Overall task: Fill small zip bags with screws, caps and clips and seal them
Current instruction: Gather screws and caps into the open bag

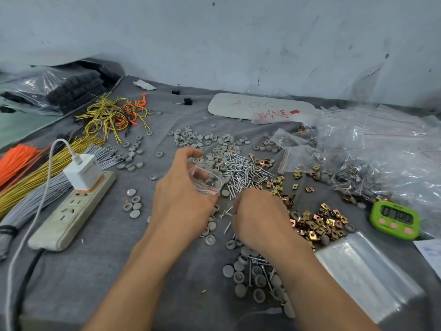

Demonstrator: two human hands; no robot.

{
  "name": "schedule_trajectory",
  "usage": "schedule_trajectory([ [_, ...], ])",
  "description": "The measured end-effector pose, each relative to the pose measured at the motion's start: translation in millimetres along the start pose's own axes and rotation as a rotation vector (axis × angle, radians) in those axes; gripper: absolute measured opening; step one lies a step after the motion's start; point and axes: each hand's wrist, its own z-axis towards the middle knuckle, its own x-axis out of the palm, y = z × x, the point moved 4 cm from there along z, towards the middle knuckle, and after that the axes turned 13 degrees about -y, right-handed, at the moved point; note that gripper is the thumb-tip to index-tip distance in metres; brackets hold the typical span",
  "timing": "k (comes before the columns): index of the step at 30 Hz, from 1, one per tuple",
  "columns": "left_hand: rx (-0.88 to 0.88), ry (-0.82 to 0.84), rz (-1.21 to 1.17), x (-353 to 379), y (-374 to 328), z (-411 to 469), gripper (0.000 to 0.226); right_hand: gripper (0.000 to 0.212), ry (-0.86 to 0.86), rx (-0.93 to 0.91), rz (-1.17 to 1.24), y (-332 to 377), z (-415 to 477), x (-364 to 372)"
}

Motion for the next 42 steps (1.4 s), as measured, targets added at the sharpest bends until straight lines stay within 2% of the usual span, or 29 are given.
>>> schedule_trajectory([
  [4,0.003,0.000,0.033,-0.5,1.0,-0.7,0.065,0.001,0.018,-0.013,0.012,2.4,-2.6,-4.1],
  [7,-0.001,0.019,0.069,0.7,0.2,-1.5,0.066,0.004,-0.066,0.045,0.040,-1.5,-0.3,-10.4],
  [9,0.008,0.044,0.087,2.6,0.1,-1.9,0.068,0.008,-0.226,0.135,0.216,-7.1,3.0,-18.0],
  [11,0.030,0.088,0.117,6.7,-1.2,-4.2,0.070,0.011,-0.383,0.200,0.538,-12.2,6.2,-26.9],
  [13,0.055,0.120,0.161,11.7,-4.2,-7.9,0.070,0.009,-0.447,0.237,0.880,-13.4,8.8,-31.3],
  [15,0.106,0.124,0.216,16.5,-8.1,-12.4,0.069,0.013,-0.413,0.250,1.101,-6.3,8.0,-31.9],
  [18,0.125,0.144,0.173,21.5,-12.1,-16.5,0.060,0.025,-0.248,0.298,1.397,9.4,2.8,-20.9],
  [21,0.066,0.129,0.089,19.8,-11.4,-14.9,0.054,0.029,-0.086,0.388,1.507,15.5,-0.6,-10.1],
  [26,0.047,0.084,0.057,14.2,-9.4,-10.4,0.060,0.024,0.003,0.357,1.229,7.8,4.4,-12.5],
  [30,0.049,0.077,0.038,11.8,-8.1,-9.5,0.056,0.021,-0.112,0.452,1.287,-15.1,12.6,-17.6],
  [31,0.046,0.072,0.034,11.2,-8.2,-9.5,0.056,0.020,-0.168,0.489,1.213,-23.2,14.9,-17.1],
  [33,0.041,0.063,0.029,10.0,-9.5,-9.5,0.056,0.020,-0.217,0.452,0.858,-35.2,19.0,-12.6],
  [36,0.040,0.058,0.026,9.5,-11.3,-9.8,0.056,0.051,-0.052,0.244,0.309,-29.8,14.8,7.3],
  [37,0.043,0.056,0.026,9.3,-11.1,-9.8,0.056,0.052,-0.025,0.170,0.181,-24.4,12.4,12.4],
  [39,0.043,0.055,0.021,9.0,-10.1,-9.6,0.057,0.041,-0.038,0.047,0.038,-13.0,9.9,16.8],
  [42,0.036,0.057,0.024,9.6,-8.7,-9.6,0.058,0.026,-0.066,0.015,0.032,-5.5,8.7,10.5],
])
